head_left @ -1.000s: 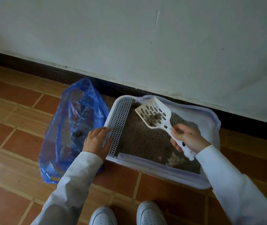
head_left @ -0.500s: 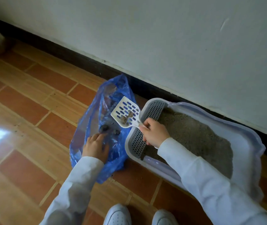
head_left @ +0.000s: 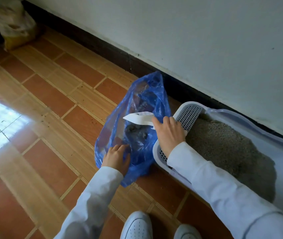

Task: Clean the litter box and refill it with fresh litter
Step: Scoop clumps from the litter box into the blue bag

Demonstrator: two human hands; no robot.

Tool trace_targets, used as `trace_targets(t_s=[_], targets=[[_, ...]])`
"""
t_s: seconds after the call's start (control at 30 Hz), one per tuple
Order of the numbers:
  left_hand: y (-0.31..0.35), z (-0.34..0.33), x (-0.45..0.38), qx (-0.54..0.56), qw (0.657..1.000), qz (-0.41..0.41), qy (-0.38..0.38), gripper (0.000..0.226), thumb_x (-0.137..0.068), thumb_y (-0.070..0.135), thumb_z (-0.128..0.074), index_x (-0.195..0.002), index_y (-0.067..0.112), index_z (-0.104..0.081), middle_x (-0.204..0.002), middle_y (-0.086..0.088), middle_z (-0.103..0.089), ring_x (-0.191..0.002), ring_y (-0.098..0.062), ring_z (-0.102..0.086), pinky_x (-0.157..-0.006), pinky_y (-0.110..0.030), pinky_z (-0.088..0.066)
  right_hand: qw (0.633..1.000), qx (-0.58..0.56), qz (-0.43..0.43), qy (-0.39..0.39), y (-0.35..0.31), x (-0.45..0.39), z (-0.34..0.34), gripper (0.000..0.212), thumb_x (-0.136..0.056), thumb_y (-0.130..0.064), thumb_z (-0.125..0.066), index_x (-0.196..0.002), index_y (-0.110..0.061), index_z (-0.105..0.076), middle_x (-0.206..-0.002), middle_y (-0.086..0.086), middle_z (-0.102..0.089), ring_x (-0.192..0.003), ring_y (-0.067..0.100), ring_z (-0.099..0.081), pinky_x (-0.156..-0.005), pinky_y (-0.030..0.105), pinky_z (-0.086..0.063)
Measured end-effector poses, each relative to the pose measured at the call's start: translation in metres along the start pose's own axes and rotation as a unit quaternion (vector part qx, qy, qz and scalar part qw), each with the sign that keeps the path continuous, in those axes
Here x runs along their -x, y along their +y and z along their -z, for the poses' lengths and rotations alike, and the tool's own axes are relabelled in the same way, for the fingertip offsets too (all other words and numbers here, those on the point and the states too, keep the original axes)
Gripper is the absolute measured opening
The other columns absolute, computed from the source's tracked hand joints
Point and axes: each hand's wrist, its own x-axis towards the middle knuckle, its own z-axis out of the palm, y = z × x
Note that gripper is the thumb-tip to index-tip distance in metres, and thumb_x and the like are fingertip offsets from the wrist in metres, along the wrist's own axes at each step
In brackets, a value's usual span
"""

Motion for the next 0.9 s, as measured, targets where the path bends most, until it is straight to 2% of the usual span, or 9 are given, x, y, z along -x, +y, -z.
trace_targets(t_s=[0.1,0.17,0.27,0.33,0.37,0.57,0.67,0.77,0.9], targets=[[0.003,-0.005,0.001,0.012,1.0,0.001,-0.014,0.035,-0.09,0.019,-0.053,-0.124,0.018,-0.058,-0.123,-0.006,-0.062,-0.115,-0.032,-0.054,-0.096,-0.046,-0.044,0.997,-0.067,-0.03,0.01,0.008,0.005,0.009,0.041,-0.095,-0.011,-0.047,-0.133,-0.016,-0.033,-0.111,0.014,-0.056,-0.102,0.03,-0.054,-0.074,0.038,-0.042],[0.01,-0.007,-0.001,0.009,1.0,-0.006,-0.021,0.037,-0.091,0.022,-0.051,-0.127,0.02,-0.056,-0.124,-0.006,-0.061,-0.116,-0.03,-0.054,-0.097,-0.044,-0.044,0.977,-0.191,-0.094,0.005,0.02,0.011,0.016,0.024,-0.096,-0.015,-0.045,-0.119,-0.015,-0.039,-0.099,0.01,-0.058,-0.088,0.029,-0.057,-0.065,0.037,-0.04],[0.025,-0.01,-0.005,0.03,0.998,-0.032,-0.034,0.04,-0.092,0.029,-0.047,-0.13,0.018,-0.053,-0.125,-0.009,-0.06,-0.117,-0.031,-0.054,-0.097,-0.045,-0.044,0.888,-0.409,-0.202,-0.051,0.047,0.028,0.024,0.016,-0.096,-0.024,-0.045,-0.108,-0.015,-0.049,-0.09,0.005,-0.062,-0.071,0.021,-0.059,-0.061,0.036,-0.052],[0.037,-0.014,-0.007,0.04,0.997,-0.043,-0.045,0.043,-0.093,0.031,-0.047,-0.135,0.02,-0.048,-0.131,-0.009,-0.056,-0.122,-0.031,-0.05,-0.099,-0.045,-0.042,0.824,-0.501,-0.258,-0.066,0.067,0.048,0.031,0.016,-0.095,-0.024,-0.048,-0.106,-0.015,-0.054,-0.079,0.009,-0.065,-0.055,0.017,-0.058,-0.048,0.028,-0.049],[0.044,-0.017,-0.007,0.042,0.997,-0.046,-0.048,0.046,-0.093,0.032,-0.048,-0.137,0.021,-0.044,-0.135,-0.009,-0.053,-0.124,-0.031,-0.047,-0.101,-0.045,-0.04,0.808,-0.515,-0.279,-0.068,0.078,0.061,0.033,0.015,-0.095,-0.023,-0.049,-0.106,-0.016,-0.056,-0.075,0.009,-0.065,-0.051,0.017,-0.056,-0.044,0.025,-0.045],[0.086,-0.034,-0.011,0.007,0.992,-0.117,-0.042,0.059,-0.093,0.039,-0.047,-0.145,0.018,-0.029,-0.151,-0.011,-0.03,-0.137,-0.033,-0.027,-0.112,-0.044,-0.024,0.788,-0.458,-0.401,-0.09,0.144,0.151,0.03,0.013,-0.097,-0.022,-0.048,-0.1,-0.014,-0.057,-0.071,0.012,-0.064,-0.05,0.02,-0.054,-0.042,0.025,-0.039],[0.103,-0.041,-0.016,-0.007,0.982,-0.189,-0.028,0.057,-0.09,0.036,-0.048,-0.141,0.013,-0.038,-0.145,-0.017,-0.037,-0.133,-0.039,-0.034,-0.108,-0.054,-0.031,0.788,-0.371,-0.465,-0.157,0.169,0.189,0.023,0.019,-0.099,-0.023,-0.041,-0.1,-0.009,-0.055,-0.073,0.014,-0.065,-0.056,0.024,-0.06,-0.05,0.029,-0.048],[0.116,-0.052,-0.018,-0.032,0.973,-0.227,-0.039,0.059,-0.085,0.039,-0.04,-0.134,0.007,-0.047,-0.137,-0.021,-0.046,-0.126,-0.044,-0.042,-0.101,-0.059,-0.038,0.756,-0.312,-0.534,-0.213,0.184,0.21,0.018,0.027,-0.1,-0.026,-0.035,-0.099,-0.006,-0.054,-0.075,0.015,-0.062,-0.067,0.027,-0.063,-0.056,0.031,-0.051],[0.123,-0.061,-0.016,-0.08,0.97,-0.226,-0.044,0.059,-0.083,0.038,-0.037,-0.128,0.005,-0.054,-0.137,-0.022,-0.047,-0.124,-0.047,-0.042,-0.099,-0.062,-0.038,0.795,-0.238,-0.486,-0.275,0.194,0.224,0.023,0.021,-0.098,-0.018,-0.037,-0.1,-0.007,-0.055,-0.073,0.008,-0.052,-0.077,0.024,-0.054,-0.066,0.032,-0.043]])
